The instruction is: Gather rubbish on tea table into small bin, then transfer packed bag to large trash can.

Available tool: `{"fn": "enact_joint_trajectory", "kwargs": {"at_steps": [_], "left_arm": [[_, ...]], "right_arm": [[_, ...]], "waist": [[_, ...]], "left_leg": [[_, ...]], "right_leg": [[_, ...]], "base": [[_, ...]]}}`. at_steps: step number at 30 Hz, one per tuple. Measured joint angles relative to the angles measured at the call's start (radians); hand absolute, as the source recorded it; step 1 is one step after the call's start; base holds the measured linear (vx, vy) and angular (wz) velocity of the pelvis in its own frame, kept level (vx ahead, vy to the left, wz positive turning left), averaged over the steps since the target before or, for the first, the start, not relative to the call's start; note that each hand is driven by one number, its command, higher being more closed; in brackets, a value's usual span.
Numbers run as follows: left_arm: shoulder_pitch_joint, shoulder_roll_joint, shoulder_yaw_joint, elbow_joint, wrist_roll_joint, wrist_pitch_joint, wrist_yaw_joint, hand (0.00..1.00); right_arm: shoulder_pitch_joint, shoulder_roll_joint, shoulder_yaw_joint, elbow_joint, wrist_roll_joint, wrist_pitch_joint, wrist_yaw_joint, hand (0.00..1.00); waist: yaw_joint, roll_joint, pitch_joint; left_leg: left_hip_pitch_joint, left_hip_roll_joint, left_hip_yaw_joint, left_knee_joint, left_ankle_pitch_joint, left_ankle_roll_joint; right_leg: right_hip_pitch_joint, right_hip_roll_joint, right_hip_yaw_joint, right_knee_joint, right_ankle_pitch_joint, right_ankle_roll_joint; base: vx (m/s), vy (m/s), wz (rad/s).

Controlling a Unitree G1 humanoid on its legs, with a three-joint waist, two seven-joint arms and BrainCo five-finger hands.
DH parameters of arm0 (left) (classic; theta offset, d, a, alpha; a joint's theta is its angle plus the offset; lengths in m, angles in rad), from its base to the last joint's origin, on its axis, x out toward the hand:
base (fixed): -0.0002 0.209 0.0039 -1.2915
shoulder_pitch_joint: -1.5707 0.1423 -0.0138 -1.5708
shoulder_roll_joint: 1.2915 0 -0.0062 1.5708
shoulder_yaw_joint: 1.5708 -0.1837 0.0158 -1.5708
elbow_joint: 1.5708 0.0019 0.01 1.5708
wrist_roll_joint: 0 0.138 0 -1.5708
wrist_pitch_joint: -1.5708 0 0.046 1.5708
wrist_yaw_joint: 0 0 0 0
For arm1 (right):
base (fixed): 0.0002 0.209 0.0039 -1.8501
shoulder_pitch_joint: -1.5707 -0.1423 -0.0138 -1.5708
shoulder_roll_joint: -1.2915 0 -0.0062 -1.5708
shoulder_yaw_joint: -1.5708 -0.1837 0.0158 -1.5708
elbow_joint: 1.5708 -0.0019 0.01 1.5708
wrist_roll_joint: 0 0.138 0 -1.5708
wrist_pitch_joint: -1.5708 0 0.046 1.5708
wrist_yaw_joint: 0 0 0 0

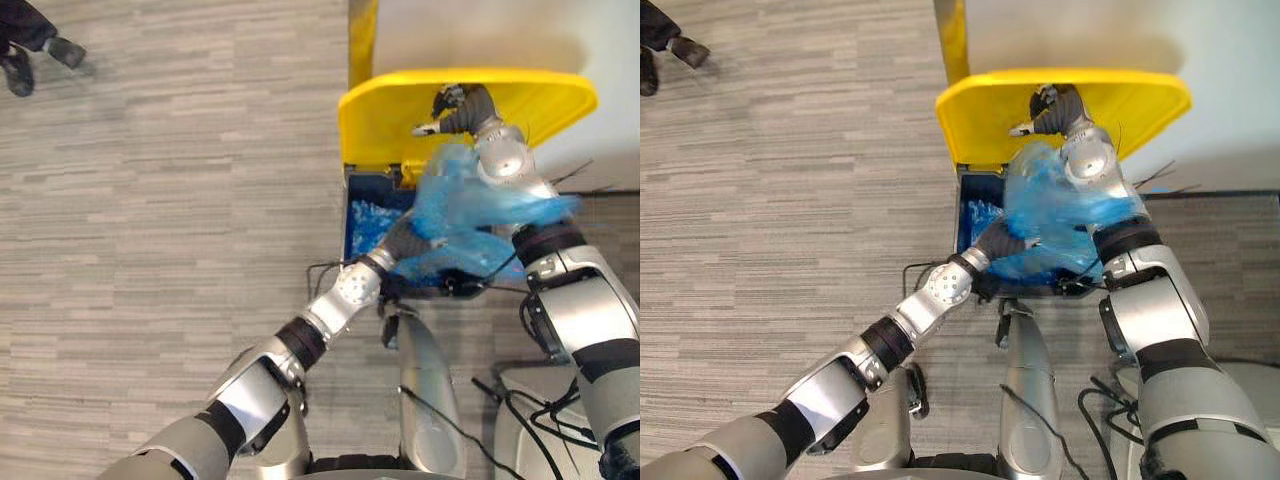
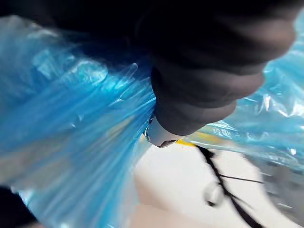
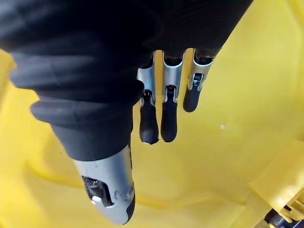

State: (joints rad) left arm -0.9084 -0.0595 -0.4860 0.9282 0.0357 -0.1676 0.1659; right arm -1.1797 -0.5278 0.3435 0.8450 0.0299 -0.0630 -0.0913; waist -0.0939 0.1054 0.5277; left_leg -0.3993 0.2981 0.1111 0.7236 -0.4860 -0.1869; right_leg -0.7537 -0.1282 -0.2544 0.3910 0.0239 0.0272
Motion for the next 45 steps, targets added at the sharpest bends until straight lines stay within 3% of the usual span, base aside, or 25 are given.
{"fn": "enact_joint_trajectory", "kwargs": {"at_steps": [3, 4, 7, 16, 21, 25, 26, 29, 34, 37, 39, 40, 41, 42, 43, 45], "left_arm": [[-0.055, 0.011, 0.070, 0.075, 0.049, 0.017, 0.046, 1.00], [-0.059, 0.015, 0.082, 0.083, 0.056, 0.021, 0.055, 0.00], [-0.063, 0.014, 0.134, 0.084, 0.076, 0.044, 0.059, 0.00], [-0.072, -0.007, 0.219, 0.002, 0.136, 0.076, 0.050, 0.00], [-0.037, -0.009, 0.214, -0.038, 0.204, 0.087, 0.030, 0.00], [0.035, -0.006, 0.165, -0.094, 0.223, 0.091, 0.029, 0.00], [0.064, 0.004, 0.143, -0.108, 0.227, 0.086, 0.029, 0.00], [0.136, 0.068, 0.098, -0.116, 0.234, 0.073, 0.013, 0.00], [0.377, 0.208, 0.118, -0.232, 0.131, 0.022, -0.001, 0.00], [0.596, 0.305, 0.238, -0.322, 0.042, 0.000, -0.033, 0.00], [0.744, 0.353, 0.327, -0.375, 0.002, 0.000, -0.040, 0.00], [0.825, 0.369, 0.384, -0.391, -0.037, 0.000, -0.057, 0.00], [0.900, 0.365, 0.441, -0.391, -0.067, 0.004, -0.074, 0.00], [0.935, 0.360, 0.468, -0.391, -0.077, 0.007, -0.082, 0.00], [0.989, 0.358, 0.500, -0.392, -0.099, 0.008, -0.094, 0.00], [1.115, 0.347, 0.545, -0.445, -0.131, 0.011, -0.129, 0.00]], "right_arm": [[0.000, -0.005, 0.008, -0.043, 0.009, -0.004, -0.014, 0.00], [0.000, -0.006, 0.015, -0.062, 0.010, -0.004, -0.020, 0.00], [0.021, -0.005, 0.017, -0.216, 0.042, -0.004, -0.039, 0.00], [0.077, 0.070, 0.007, -0.477, 0.083, -0.005, -0.044, 0.00], [0.120, 0.102, 0.001, -0.597, 0.076, -0.042, -0.044, 0.00], [0.260, 0.123, -0.062, -0.596, 0.048, -0.038, -0.041, 0.00], [0.318, 0.130, -0.069, -0.594, 0.044, -0.036, -0.040, 0.00], [0.430, 0.132, -0.088, -0.583, 0.035, -0.038, -0.037, 0.00], [0.674, 0.132, -0.220, -0.555, -0.004, -0.046, -0.022, 0.00], [0.851, 0.163, -0.276, -0.540, -0.015, -0.047, 0.007, 0.00], [0.960, 0.183, -0.279, -0.534, -0.042, -0.046, 0.030, 0.00], [1.036, 0.201, -0.297, -0.534, -0.049, -0.044, 0.047, 0.00], [1.085, 0.213, -0.309, -0.520, -0.058, -0.044, 0.065, 0.00], [1.110, 0.218, -0.315, -0.508, -0.064, -0.044, 0.076, 0.00], [1.164, 0.230, -0.330, -0.505, -0.073, -0.043, 0.090, 0.00], [1.280, 0.262, -0.362, -0.505, -0.087, -0.044, 0.122, 0.00]], "waist": [[-0.001, -0.002, 0.001], [-0.002, -0.005, 0.004], [-0.003, -0.008, 0.012], [-0.003, -0.016, 0.014], [-0.003, -0.055, 0.012], [0.000, -0.073, 0.007], [0.004, -0.088, 0.000], [0.010, -0.126, -0.018], [0.040, -0.130, -0.017], [0.056, -0.143, -0.028], [0.060, -0.178, -0.057], [0.074, -0.201, -0.078], [0.076, -0.192, -0.074], [0.073, -0.198, -0.080], [0.071, -0.179, -0.094], [0.061, -0.187, -0.169]], "left_leg": [[-0.080, 0.021, 0.005, 0.046, -0.014, -0.013], [-0.094, 0.031, 0.007, 0.057, -0.019, -0.014], [-0.162, 0.080, 0.017, 0.127, -0.057, -0.019], [-0.196, 0.120, 0.047, 0.164, -0.079, -0.025], [-0.151, 0.124, 0.058, 0.162, -0.075, -0.031], [-0.066, 0.118, 0.062, 0.130, -0.054, -0.038], [-0.033, 0.110, 0.066, 0.115, -0.047, -0.038], [0.039, 0.079, 0.054, 0.083, -0.030, -0.030], [0.203, 0.033, 0.024, 0.056, -0.021, -0.018], [0.279, 0.000, 0.031, 0.046, -0.018, 0.003], [0.293, -0.027, 0.066, 0.047, -0.011, 0.036], [0.298, -0.037, 0.110, 0.012, 0.016, 0.076], [0.322, -0.034, 0.143, -0.019, 0.032, 0.098], [0.336, -0.031, 0.146, -0.037, 0.043, 0.102], [0.347, -0.032, 0.156, -0.077, 0.067, 0.105], [0.364, -0.051, 0.177, -0.194, 0.133, 0.101]], "right_leg": [[-0.058, 0.024, 0.005, -0.029, 0.030, -0.002], [-0.069, 0.028, 0.005, -0.030, 0.033, -0.003], [-0.120, 0.060, 0.003, -0.027, 0.044, -0.012], [-0.180, 0.072, 0.008, 0.026, 0.032, -0.021], [-0.145, 0.046, 0.000, 0.067, 0.007, -0.021], [-0.048, 0.009, -0.019, 0.072, -0.009, -0.013], [-0.018, -0.003, -0.019, 0.074, -0.014, -0.016], [0.051, -0.033, -0.023, 0.087, -0.031, 0.000], [0.221, -0.071, -0.017, 0.124, -0.072, 0.002], [0.320, -0.087, -0.016, 0.053, -0.027, 0.020], [0.354, -0.095, -0.002, -0.038, 0.042, 0.032], [0.359, -0.115, -0.005, -0.085, 0.001, 0.077], [0.305, -0.130, 0.012, 0.125, -0.050, 0.009], [0.296, -0.131, 0.018, 0.240, -0.064, -0.009], [0.300, -0.132, 0.022, 0.371, -0.092, -0.015], [0.366, -0.113, 0.028, 0.495, -0.171, 0.005]], "base": [[-0.03, -0.006, -0.25], [-0.01, -0.008, -0.32], [0.00, -0.011, -0.31], [0.02, -0.005, -0.10], [0.01, -0.007, 0.15], [-0.01, 0.018, 0.41], [0.01, 0.022, 0.29], [0.01, 0.020, 0.33], [0.00, 0.010, 0.38], [-0.12, 0.059, 0.07], [-0.25, 0.142, -0.27], [-0.25, 0.112, -0.50], [-0.27, 0.095, -0.50], [-0.20, 0.067, -0.39], [-0.17, 0.049, -0.22], [0.00, -0.045, -0.18]]}}
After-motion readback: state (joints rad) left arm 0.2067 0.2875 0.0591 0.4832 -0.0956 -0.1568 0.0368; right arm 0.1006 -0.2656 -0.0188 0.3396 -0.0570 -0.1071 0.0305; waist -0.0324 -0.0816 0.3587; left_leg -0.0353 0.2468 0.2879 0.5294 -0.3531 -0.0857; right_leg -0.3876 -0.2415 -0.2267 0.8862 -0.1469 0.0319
